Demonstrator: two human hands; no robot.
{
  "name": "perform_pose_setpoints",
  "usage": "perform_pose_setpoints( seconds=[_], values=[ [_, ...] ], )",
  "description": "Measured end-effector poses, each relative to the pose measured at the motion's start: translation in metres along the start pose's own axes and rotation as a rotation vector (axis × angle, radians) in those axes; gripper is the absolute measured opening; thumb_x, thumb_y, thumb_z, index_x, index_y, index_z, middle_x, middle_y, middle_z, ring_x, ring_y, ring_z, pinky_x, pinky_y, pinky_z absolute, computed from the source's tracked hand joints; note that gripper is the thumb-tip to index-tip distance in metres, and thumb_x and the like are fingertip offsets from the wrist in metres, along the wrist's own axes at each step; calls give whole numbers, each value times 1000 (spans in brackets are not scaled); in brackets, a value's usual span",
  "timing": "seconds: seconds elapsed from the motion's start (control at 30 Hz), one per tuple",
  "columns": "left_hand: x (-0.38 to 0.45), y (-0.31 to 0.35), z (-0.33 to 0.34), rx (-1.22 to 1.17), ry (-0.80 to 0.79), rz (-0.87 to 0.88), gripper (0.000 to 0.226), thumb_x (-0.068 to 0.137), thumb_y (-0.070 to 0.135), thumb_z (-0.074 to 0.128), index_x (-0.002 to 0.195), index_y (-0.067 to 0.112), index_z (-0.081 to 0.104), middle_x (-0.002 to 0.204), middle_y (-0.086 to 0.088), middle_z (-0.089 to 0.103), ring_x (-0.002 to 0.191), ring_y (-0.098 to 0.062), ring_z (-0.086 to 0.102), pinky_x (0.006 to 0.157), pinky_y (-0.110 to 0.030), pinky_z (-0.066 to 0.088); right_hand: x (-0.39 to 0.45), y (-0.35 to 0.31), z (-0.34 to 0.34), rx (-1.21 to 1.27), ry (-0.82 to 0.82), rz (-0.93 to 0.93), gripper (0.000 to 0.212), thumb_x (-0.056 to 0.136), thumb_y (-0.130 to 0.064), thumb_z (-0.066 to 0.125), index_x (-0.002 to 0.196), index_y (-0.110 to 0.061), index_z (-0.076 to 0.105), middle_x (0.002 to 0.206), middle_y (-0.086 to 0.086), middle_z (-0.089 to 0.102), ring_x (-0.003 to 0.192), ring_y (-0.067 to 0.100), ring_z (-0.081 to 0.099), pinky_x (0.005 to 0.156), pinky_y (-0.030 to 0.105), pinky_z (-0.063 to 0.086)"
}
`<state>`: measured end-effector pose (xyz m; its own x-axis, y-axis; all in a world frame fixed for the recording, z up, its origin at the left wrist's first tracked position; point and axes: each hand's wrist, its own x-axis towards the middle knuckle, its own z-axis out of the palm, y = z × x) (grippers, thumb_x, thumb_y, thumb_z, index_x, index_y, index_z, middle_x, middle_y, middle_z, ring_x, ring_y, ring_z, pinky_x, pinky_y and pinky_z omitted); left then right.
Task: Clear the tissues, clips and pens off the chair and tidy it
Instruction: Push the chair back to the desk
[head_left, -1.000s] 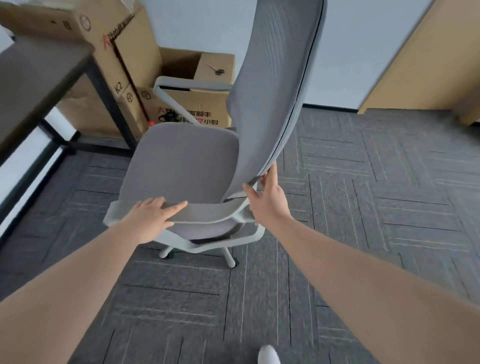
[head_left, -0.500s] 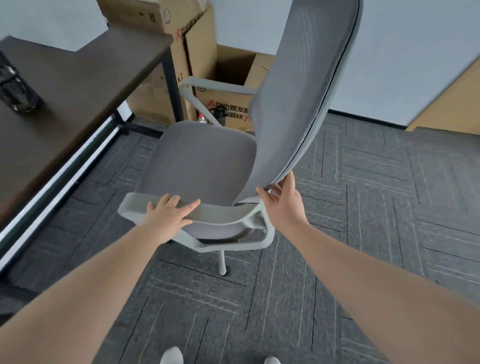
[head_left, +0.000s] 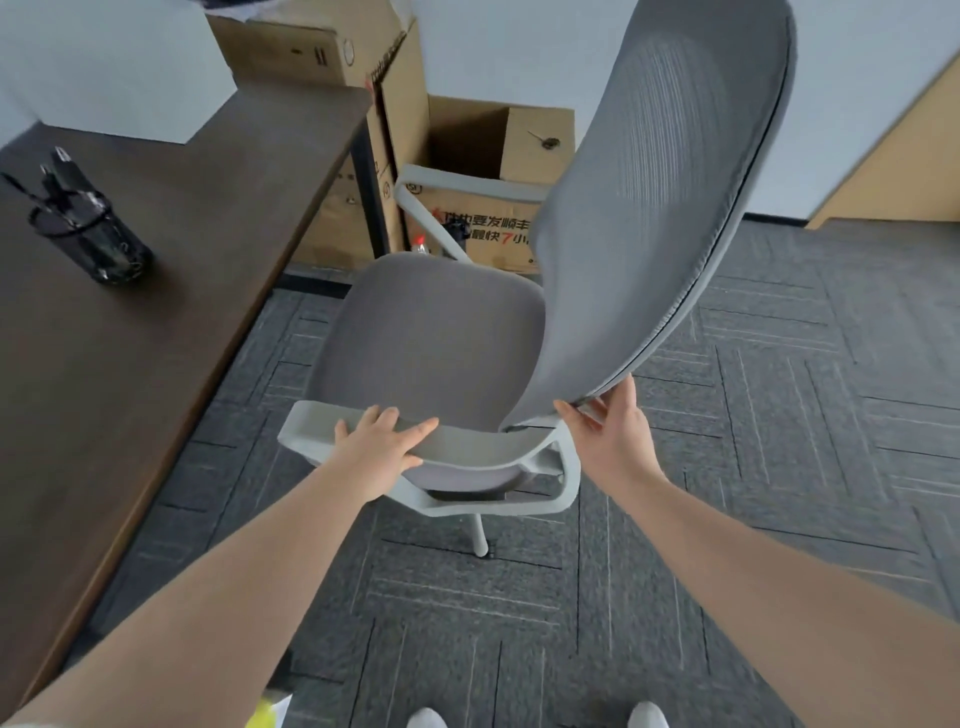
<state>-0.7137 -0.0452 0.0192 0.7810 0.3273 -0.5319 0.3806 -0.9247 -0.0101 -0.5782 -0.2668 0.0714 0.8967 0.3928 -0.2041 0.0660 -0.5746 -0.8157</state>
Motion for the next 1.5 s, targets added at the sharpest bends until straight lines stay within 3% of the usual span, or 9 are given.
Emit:
perform_pose_setpoints(
  seconds=[0.33, 0.53, 0.73, 0.93, 1.2, 1.33, 1.5],
  values=[
    [5, -58, -2, 82, 21, 33, 57, 98, 46, 33, 146, 45, 2, 154, -12, 20, 143, -32, 15, 112, -58, 23, -1, -25, 50, 17, 3, 29, 51, 91, -23, 61, 130, -9, 32, 126, 3, 61, 118, 18, 58, 88, 27, 46],
    [9, -91, -2, 67, 1, 13, 57, 99, 43, 34, 146, 44, 3, 154, -13, 20, 142, -33, 16, 111, -58, 25, 5, -44, 78, 9, -24, 36, 60, 91, -28, 61, 136, -8, 27, 126, 7, 60, 120, 20, 57, 97, 42, 50],
    [13, -115, -3, 62, -2, 14, 56, 98, 44, 35, 146, 43, 6, 149, -13, 27, 137, -32, 23, 107, -55, 34, 13, -59, 98, -36, -22, 63, 60, 92, -29, 60, 136, -6, 26, 120, 10, 61, 111, 24, 61, 85, 37, 51],
    [12, -115, 3, 74, 27, 4, 56, 98, 46, 31, 147, 44, 2, 152, -12, 23, 140, -32, 19, 110, -59, 26, 19, -63, 99, -79, -49, 73, 65, 93, -32, 56, 141, -5, 21, 133, 13, 56, 123, 25, 55, 94, 40, 50],
    [8, -113, -4, -1, -17, -10, 59, 96, 51, 32, 146, 47, 1, 157, -11, 16, 146, -32, 7, 113, -59, 20, 18, -59, 95, -43, -82, 77, 64, 93, -35, 56, 141, -11, 21, 135, 9, 58, 124, 22, 55, 97, 41, 50],
    [7, -109, -9, -10, -39, -19, 59, 96, 54, 30, 147, 45, 0, 158, -9, 13, 147, -30, 6, 113, -58, 24, 17, -62, 86, -111, -118, 55, 66, 93, -35, 56, 143, -12, 18, 133, 9, 58, 121, 24, 56, 85, 34, 49],
    [1, -103, -19, 21, -30, 12, 61, 96, 54, 29, 148, 40, 0, 159, -8, 12, 147, -28, 11, 113, -58, 24, 10, -68, 63, -335, -237, -3, 70, 94, -37, 54, 148, -27, 11, 128, 9, 58, 88, 27, 63, 66, 36, 50]
  ],
)
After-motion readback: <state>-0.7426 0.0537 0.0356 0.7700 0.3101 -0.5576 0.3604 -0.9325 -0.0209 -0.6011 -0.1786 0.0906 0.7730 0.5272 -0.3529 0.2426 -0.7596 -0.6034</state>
